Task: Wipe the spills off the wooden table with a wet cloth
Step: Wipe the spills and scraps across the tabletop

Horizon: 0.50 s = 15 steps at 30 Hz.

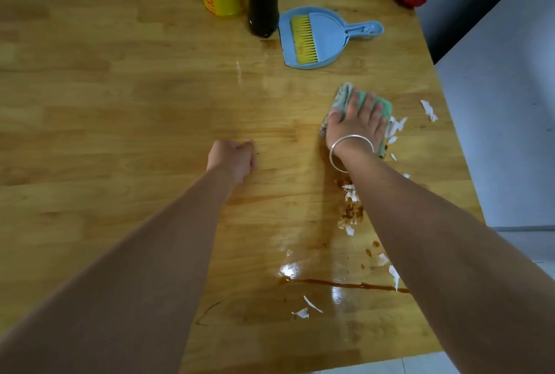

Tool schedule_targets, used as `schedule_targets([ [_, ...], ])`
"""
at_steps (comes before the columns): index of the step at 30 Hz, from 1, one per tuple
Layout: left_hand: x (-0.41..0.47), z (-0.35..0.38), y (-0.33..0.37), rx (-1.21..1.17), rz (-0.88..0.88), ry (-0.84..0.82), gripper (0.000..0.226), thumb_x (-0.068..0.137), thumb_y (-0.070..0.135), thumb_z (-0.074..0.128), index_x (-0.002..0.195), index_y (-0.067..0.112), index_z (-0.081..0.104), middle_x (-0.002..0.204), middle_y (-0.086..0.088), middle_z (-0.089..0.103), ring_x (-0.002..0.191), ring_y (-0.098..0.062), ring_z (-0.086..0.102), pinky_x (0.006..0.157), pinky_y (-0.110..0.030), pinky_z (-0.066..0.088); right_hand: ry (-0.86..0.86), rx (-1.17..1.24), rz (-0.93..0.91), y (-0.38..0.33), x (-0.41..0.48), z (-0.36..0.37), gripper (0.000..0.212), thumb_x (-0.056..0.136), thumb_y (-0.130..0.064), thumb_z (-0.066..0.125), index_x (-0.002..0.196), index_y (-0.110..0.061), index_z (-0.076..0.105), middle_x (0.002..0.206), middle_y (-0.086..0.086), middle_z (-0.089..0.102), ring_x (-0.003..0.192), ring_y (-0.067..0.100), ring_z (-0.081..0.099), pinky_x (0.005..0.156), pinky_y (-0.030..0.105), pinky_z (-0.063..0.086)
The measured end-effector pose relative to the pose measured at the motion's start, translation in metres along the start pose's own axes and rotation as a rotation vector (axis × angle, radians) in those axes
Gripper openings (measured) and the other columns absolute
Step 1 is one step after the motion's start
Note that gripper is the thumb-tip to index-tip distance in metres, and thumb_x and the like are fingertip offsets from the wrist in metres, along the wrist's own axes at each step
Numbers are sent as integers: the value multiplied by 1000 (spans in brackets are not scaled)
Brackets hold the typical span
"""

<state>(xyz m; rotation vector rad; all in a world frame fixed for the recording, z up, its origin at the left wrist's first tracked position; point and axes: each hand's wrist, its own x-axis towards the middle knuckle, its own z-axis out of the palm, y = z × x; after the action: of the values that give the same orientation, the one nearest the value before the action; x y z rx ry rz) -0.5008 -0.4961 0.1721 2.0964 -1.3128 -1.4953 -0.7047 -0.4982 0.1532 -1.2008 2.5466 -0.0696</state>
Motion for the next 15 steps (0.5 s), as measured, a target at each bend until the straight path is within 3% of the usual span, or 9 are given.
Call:
schedule_targets([
  [5,1,0,0,-9,0,15,50,96,33,51,49,14,54,29,9,41,38,-17,37,46,-20,31,-66,-37,-27,1,-3,-6,59,101,-41,18,152,-26,-8,160,3,-14,147,25,-14,119,42,-8],
  [10,0,1,-1,-13,2,28,50,95,33,52,48,15,54,28,8,41,33,-15,38,44,-19,30,-156,-125,-460,-31,-23,0,57,102,-37,20,152,-32,-7,160,0,-15,147,24,-16,119,41,-9],
  [13,-3,1,-1,-35,17,55,49,93,31,50,47,15,54,27,6,42,23,-11,36,43,-19,30,-141,-147,-622,-51,-46,14,56,102,-35,22,152,-34,-1,161,-1,-12,147,23,-14,119,40,-8],
  [15,-7,-1,-4,-81,19,66,47,93,28,47,49,14,54,31,5,44,28,-14,39,42,-19,31,-118,-167,-671,-53,-61,21,54,102,-37,20,152,-34,0,161,-1,-10,147,23,-13,119,40,-8],
])
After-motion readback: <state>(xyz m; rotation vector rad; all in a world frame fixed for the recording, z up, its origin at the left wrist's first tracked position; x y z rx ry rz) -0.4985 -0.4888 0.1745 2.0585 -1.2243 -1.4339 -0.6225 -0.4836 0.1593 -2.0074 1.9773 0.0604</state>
